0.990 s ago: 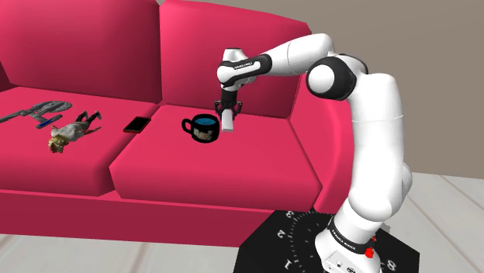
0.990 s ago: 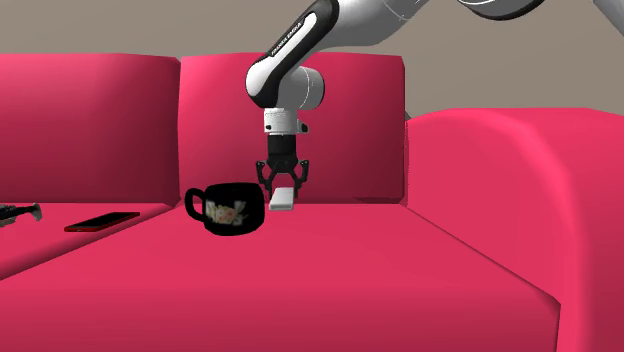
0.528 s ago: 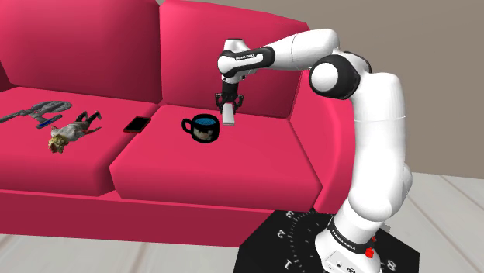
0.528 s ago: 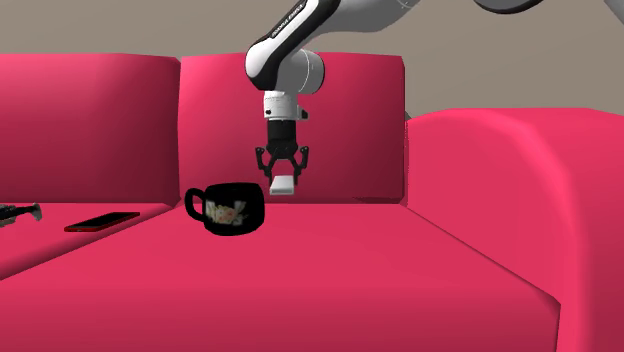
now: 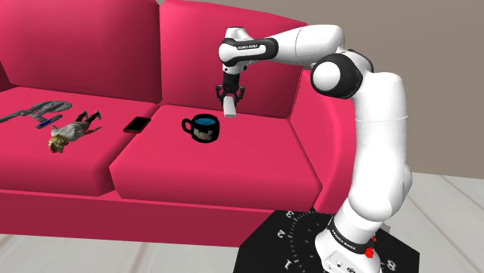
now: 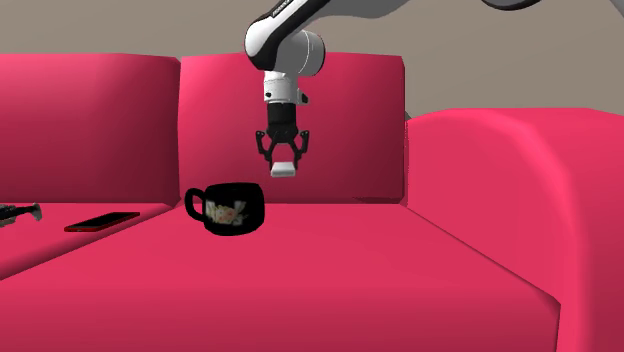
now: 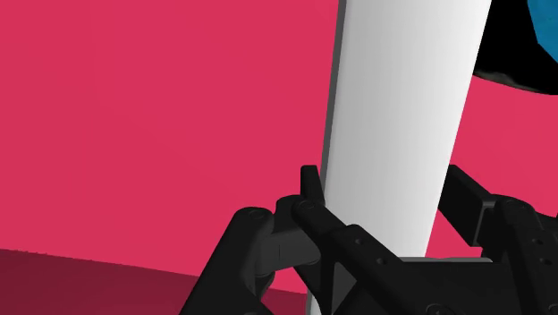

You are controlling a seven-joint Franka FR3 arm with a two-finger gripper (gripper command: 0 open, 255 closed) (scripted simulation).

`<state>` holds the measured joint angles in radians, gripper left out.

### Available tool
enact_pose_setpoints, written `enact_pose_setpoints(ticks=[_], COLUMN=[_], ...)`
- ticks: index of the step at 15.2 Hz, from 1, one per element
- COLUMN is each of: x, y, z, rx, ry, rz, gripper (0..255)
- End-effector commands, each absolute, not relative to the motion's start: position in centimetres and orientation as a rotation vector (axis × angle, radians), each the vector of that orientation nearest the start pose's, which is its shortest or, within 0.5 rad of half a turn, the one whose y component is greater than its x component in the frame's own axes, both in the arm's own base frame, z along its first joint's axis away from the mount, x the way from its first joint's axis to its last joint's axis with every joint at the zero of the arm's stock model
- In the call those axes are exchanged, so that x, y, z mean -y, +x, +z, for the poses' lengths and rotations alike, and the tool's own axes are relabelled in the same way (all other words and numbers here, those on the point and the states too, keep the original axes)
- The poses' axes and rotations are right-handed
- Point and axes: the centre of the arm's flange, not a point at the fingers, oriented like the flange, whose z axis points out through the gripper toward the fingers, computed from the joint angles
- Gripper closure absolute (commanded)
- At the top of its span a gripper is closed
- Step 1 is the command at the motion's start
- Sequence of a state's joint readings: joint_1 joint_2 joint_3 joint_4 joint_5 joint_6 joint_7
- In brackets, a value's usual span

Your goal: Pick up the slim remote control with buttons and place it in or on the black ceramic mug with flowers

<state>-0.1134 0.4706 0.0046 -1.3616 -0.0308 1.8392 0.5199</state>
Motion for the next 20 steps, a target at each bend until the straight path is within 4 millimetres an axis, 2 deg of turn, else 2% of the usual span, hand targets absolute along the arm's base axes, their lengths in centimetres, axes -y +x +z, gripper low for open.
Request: enact_pose_setpoints(ticks=[1,9,20], x=[7.8,7.8,-6.7], y=[69.3,69.3,69.8], z=[46.3,50.5,51.0], rx=[-0.968,-0.968,-0.968], ry=[-3.016,-3.016,-3.016], rz=[-0.020,-0.020,-0.020], gripper=[255,255,255])
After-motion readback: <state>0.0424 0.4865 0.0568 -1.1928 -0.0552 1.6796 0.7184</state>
